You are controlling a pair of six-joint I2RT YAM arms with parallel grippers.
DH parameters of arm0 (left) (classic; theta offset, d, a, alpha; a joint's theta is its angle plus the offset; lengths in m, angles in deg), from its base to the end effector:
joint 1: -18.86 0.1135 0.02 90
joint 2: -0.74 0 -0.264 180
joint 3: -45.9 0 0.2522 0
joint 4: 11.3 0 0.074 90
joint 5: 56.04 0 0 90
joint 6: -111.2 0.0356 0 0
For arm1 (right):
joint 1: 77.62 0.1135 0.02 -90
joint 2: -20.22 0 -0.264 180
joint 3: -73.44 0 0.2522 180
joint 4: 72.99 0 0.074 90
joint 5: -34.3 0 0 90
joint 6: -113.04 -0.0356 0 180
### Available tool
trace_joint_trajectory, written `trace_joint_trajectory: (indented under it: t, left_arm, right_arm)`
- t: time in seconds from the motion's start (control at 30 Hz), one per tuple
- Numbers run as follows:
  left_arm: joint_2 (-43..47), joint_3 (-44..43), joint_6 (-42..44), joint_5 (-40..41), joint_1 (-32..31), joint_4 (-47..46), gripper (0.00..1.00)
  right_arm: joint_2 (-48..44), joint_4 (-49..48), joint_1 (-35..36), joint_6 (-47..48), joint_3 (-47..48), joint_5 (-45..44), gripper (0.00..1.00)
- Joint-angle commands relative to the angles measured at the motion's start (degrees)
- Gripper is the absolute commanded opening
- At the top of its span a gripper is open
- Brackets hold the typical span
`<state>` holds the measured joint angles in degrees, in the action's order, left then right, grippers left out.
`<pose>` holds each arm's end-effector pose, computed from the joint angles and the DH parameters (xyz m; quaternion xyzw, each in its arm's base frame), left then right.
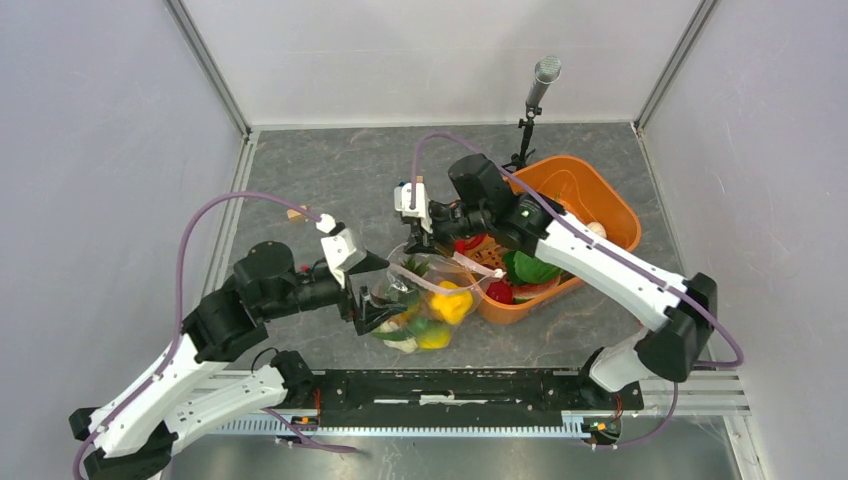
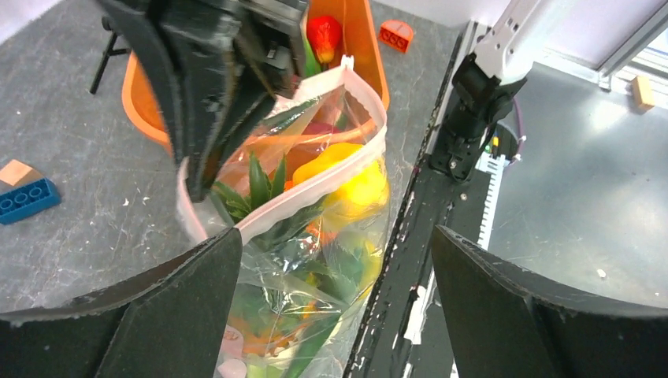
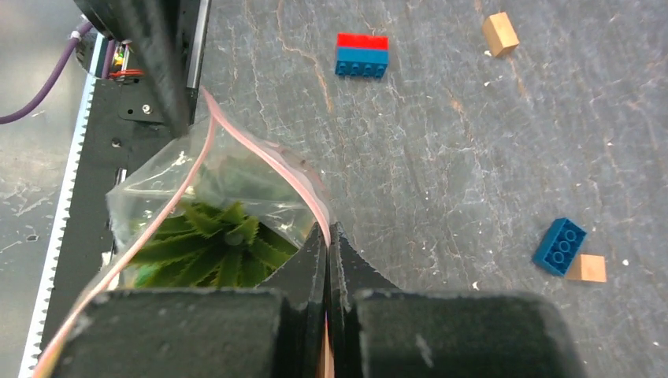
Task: Place the food in the zip-top bag and seal the zipper
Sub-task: Zip the zipper food storage bag at the center of the board.
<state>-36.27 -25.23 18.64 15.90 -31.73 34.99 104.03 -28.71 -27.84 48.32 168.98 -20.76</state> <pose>0.0698 -0.1023 0.3911 0.4028 0.6618 -0.3868 0.5002 0.1946 0.2617 0.3717 -0.6240 0.5755 0.3545 0.3921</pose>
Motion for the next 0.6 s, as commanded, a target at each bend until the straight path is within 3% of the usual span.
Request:
trace_joint_trajectory:
  t: [0.0, 0.43, 0.57]
  left_arm:
    - [0.41, 3.44, 5.44, 2.2, -0.04, -6.83, 0.94]
    - [8.61, 4.37, 13.07, 12.26, -0.04, -4.84, 0.92]
    - [8.4, 3.22, 14.56, 8.02, -0.04, -2.79, 0.98]
  right_arm:
    - [3.0, 0.43, -0.74, 1.79, 5.68, 4.78, 0.0]
    - [-1.47, -3.09, -1.44, 0.31, 1.6, 5.56, 0.0]
    - [-1.72, -3.66, -1.44, -0.72, 1.19, 6.11, 0.0]
